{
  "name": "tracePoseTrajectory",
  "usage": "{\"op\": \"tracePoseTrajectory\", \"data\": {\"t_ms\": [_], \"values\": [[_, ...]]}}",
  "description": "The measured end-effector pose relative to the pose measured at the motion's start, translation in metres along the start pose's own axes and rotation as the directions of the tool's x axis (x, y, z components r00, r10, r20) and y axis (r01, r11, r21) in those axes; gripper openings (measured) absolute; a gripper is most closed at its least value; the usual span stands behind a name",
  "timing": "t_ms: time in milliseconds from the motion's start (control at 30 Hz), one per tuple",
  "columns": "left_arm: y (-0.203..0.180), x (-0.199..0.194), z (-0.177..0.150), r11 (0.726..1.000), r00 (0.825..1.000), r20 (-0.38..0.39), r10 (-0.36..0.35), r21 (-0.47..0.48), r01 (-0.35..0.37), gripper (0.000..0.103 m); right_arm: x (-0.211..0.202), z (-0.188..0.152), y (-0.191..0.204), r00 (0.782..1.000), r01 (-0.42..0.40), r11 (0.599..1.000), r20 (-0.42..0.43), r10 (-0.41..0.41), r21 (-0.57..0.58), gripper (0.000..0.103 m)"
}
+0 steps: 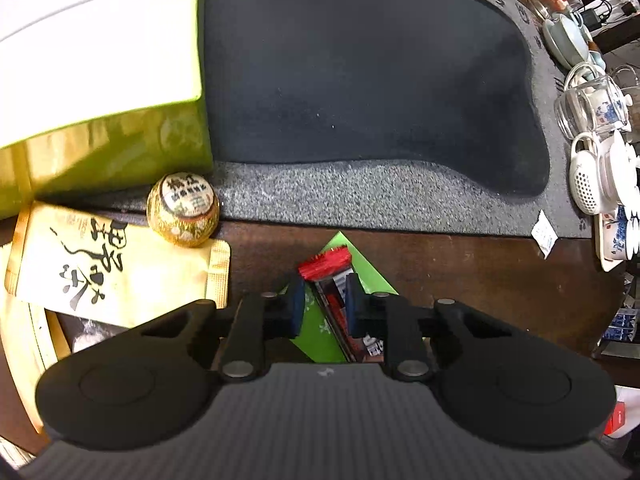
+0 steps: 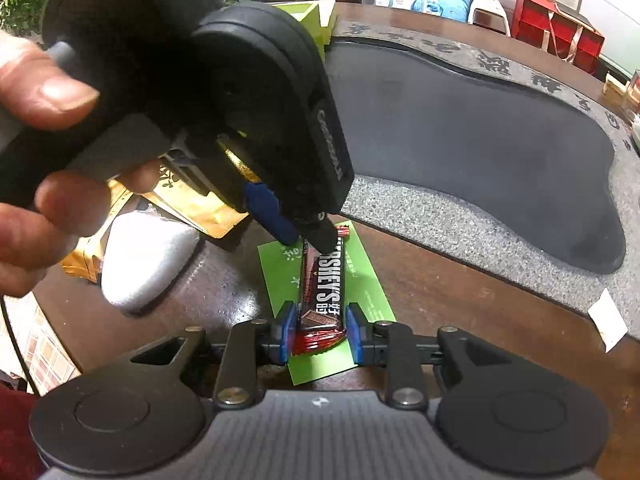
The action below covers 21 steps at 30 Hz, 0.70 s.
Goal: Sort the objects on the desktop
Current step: 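Lift the Hershey's bar off the green card with both grippers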
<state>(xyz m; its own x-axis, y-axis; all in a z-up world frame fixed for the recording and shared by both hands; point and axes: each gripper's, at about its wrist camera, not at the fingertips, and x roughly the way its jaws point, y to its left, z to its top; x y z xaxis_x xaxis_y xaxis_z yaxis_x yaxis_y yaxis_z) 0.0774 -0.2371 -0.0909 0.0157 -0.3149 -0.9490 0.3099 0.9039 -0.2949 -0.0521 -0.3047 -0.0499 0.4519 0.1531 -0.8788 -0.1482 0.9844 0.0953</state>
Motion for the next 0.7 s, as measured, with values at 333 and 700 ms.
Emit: {"op": "tracePoseTrajectory", "data": {"t_ms": [333, 700], "values": [[-0.028, -0.021, -0.009, 0.934, 0.996, 0.086, -0.015, 0.357, -0.017, 0.06, 0.0, -0.005, -0.001, 0.998, -0.057, 0.995, -0.007, 0.056, -0.078, 0.026], [-0.034, -0.037, -0.035, 0.657, 0.994, 0.076, -0.084, 0.754, -0.002, 0.071, -0.004, -0.008, -0.019, 0.989, -0.142, 0.93, -0.083, 0.121, -0.34, 0.026]]}}
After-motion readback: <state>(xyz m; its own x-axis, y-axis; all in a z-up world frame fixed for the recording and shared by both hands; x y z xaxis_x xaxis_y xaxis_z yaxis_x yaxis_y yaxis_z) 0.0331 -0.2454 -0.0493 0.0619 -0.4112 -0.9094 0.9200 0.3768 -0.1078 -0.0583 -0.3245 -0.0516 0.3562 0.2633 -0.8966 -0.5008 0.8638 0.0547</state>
